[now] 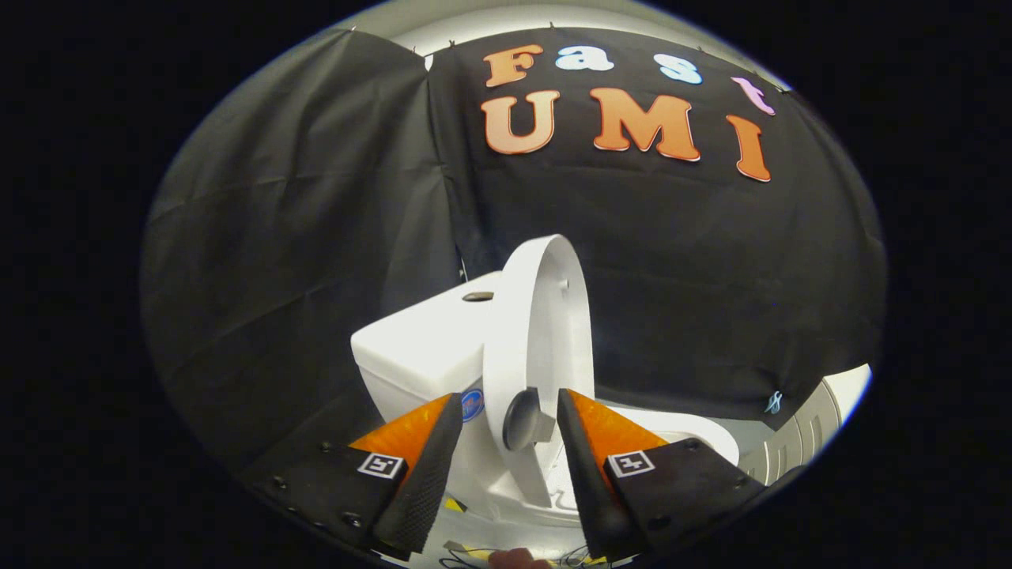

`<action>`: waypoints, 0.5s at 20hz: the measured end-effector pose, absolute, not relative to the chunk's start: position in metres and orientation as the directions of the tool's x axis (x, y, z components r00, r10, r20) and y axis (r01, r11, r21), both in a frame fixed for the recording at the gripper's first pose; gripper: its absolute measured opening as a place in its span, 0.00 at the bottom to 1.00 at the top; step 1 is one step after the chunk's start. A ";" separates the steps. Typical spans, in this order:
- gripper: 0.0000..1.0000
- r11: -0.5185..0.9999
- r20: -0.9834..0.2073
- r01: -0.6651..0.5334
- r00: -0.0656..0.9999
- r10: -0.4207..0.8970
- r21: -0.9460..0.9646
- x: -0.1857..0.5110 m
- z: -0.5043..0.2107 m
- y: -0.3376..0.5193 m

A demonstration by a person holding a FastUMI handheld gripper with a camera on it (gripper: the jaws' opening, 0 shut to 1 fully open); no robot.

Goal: Open the toilet lid.

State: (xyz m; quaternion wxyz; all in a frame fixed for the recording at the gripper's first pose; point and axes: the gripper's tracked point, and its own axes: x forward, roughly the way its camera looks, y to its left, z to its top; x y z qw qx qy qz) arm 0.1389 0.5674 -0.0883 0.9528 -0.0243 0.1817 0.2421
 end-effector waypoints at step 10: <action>0.82 0.912 -0.151 -0.402 0.900 0.409 0.077 0.154 0.019 0.387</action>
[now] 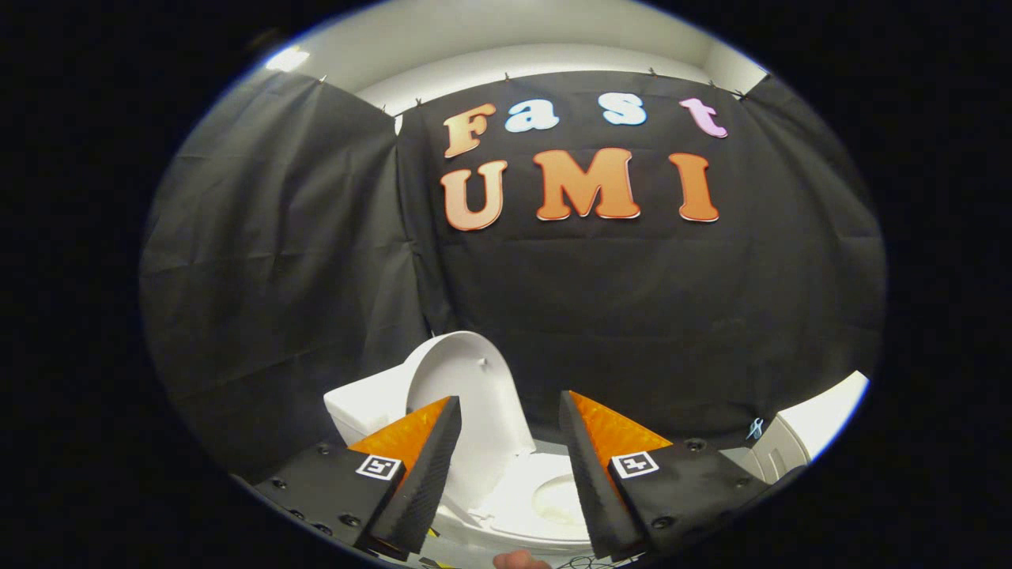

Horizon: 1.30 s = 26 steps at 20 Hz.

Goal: Open the toilet lid.

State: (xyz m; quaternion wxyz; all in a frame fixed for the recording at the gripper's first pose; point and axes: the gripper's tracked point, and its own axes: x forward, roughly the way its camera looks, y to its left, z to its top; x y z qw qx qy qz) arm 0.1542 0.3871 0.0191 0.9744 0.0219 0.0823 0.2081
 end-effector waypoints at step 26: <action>0.85 0.995 -0.111 -0.095 0.990 0.091 -0.033 0.062 -0.054 0.041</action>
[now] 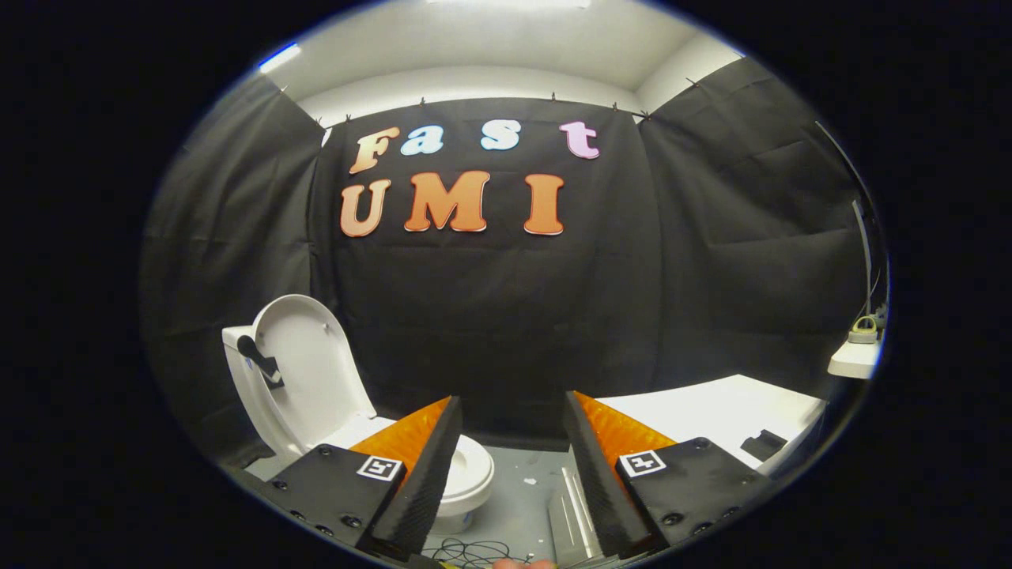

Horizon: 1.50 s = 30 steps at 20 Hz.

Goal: Open the toilet lid.

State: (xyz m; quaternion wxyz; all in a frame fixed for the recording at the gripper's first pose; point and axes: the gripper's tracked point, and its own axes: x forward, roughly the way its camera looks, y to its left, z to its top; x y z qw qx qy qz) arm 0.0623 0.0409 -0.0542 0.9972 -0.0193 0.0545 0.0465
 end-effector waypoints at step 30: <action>0.86 0.998 -0.179 0.008 0.984 0.003 0.062 0.059 -0.078 0.013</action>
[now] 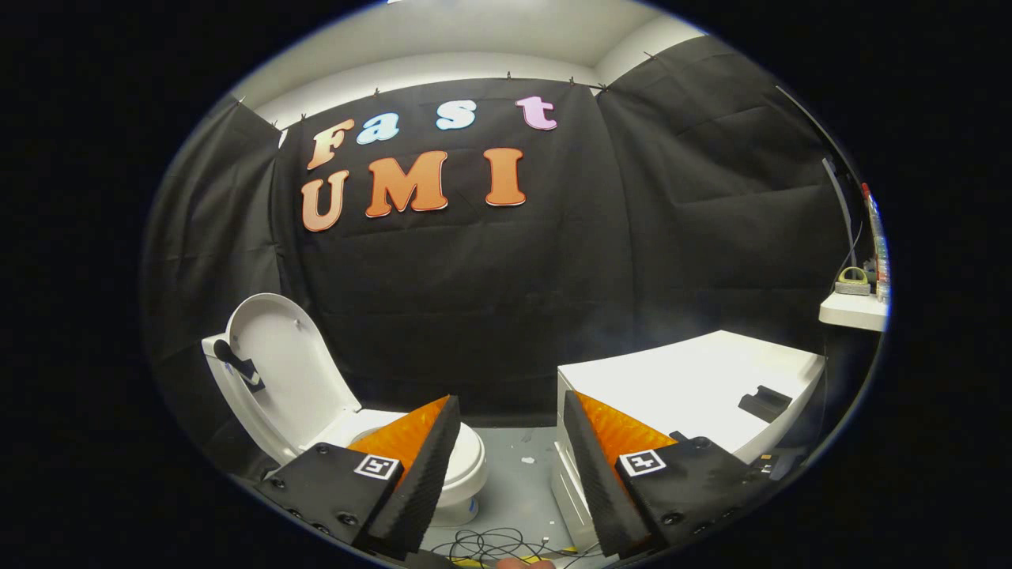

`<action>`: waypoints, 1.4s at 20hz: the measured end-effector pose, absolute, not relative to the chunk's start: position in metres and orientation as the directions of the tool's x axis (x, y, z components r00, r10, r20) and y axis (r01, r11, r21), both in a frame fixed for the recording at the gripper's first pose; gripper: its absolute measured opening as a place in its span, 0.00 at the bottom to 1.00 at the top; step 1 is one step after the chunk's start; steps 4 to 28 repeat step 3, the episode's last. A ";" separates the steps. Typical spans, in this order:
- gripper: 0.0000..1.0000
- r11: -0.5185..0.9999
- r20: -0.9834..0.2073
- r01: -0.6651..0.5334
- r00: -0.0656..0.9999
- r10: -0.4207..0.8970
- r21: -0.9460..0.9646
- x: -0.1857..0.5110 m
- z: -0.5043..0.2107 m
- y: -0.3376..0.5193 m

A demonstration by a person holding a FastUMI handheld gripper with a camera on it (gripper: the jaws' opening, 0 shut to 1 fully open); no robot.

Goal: Open the toilet lid.

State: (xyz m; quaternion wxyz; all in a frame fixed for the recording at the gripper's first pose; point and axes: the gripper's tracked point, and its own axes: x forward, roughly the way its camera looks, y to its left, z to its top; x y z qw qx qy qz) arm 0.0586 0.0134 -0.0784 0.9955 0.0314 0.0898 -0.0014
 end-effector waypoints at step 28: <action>0.86 0.998 -0.180 0.008 0.984 0.003 0.063 0.059 -0.079 0.013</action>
